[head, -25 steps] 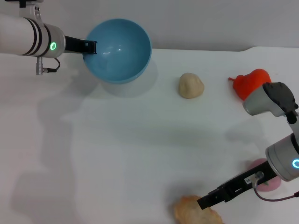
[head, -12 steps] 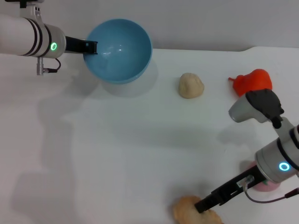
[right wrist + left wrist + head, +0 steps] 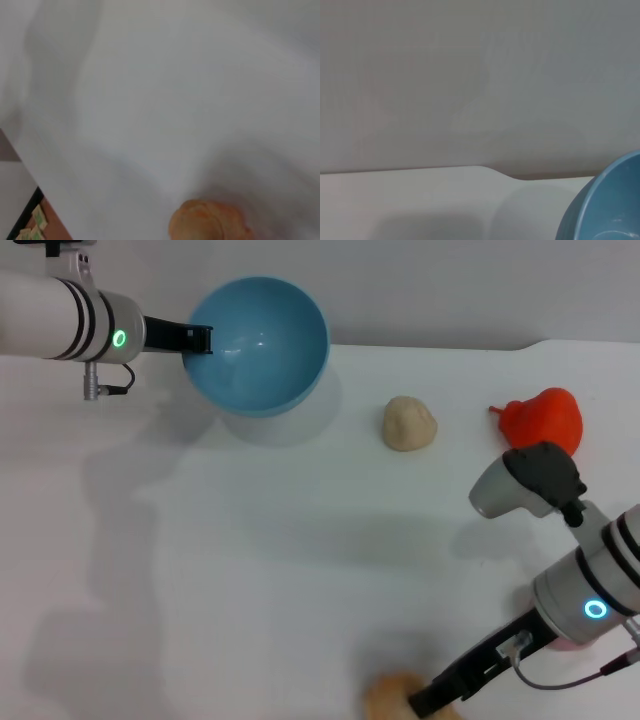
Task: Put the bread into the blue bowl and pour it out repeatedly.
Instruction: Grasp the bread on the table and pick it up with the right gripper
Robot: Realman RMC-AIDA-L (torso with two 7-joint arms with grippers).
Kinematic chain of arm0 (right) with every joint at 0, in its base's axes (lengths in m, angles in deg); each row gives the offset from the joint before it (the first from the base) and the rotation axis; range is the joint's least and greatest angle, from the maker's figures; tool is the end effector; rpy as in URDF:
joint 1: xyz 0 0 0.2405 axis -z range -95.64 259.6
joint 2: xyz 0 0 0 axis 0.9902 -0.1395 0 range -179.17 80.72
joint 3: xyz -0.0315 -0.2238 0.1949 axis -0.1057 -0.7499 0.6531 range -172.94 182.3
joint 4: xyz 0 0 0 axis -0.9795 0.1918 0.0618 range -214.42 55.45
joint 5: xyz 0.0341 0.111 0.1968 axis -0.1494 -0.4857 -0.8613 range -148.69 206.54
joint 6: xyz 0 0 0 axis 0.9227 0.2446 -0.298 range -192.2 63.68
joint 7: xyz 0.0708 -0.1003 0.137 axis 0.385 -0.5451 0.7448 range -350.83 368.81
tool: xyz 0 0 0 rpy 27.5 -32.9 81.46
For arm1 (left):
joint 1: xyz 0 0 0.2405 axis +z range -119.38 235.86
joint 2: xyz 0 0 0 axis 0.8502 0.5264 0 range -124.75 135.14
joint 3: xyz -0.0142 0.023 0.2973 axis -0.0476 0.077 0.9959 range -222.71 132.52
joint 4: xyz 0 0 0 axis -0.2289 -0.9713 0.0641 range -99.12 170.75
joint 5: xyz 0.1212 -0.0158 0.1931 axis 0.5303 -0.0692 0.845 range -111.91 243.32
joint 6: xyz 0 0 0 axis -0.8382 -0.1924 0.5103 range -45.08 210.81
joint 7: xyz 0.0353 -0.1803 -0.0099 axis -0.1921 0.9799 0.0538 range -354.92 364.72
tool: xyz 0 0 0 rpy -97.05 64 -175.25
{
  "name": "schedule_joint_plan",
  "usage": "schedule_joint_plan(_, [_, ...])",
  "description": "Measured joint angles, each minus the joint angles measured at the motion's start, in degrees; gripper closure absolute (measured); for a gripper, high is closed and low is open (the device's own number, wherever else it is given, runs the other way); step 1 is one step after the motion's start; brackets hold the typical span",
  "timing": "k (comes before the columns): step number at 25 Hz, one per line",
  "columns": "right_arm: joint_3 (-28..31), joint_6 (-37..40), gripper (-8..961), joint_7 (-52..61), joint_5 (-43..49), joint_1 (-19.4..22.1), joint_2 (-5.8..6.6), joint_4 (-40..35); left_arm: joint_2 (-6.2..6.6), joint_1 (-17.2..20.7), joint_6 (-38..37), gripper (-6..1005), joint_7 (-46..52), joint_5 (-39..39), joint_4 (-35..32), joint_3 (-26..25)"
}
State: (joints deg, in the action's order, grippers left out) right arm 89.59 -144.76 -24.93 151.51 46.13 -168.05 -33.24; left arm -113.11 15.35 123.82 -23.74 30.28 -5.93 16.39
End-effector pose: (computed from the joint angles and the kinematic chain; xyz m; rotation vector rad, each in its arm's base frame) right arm 0.2638 0.3207 -0.1664 2.6632 -1.3840 0.4752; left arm -0.2936 0.5237 -0.0441 -1.9650 -1.2524 -0.1300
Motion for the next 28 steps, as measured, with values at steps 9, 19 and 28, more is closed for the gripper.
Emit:
schedule_joint_plan(9, [-1.56,-0.28,581,-0.19,-0.42,-0.35,-0.09,-0.44,0.13,0.16,-0.82,1000,0.07,-2.52,0.00,2.41])
schedule_joint_plan(19, [1.25,-0.78,718,-1.40,-0.40,-0.36,0.30,-0.19,0.18,0.26,-0.81,999,0.08,-2.72,0.00,2.42])
schedule_joint_plan(28, [19.29,-7.66,779,-6.15,0.14,1.48,1.58,6.50,0.30,0.05,1.00,999,0.08,-2.73,0.00,2.42])
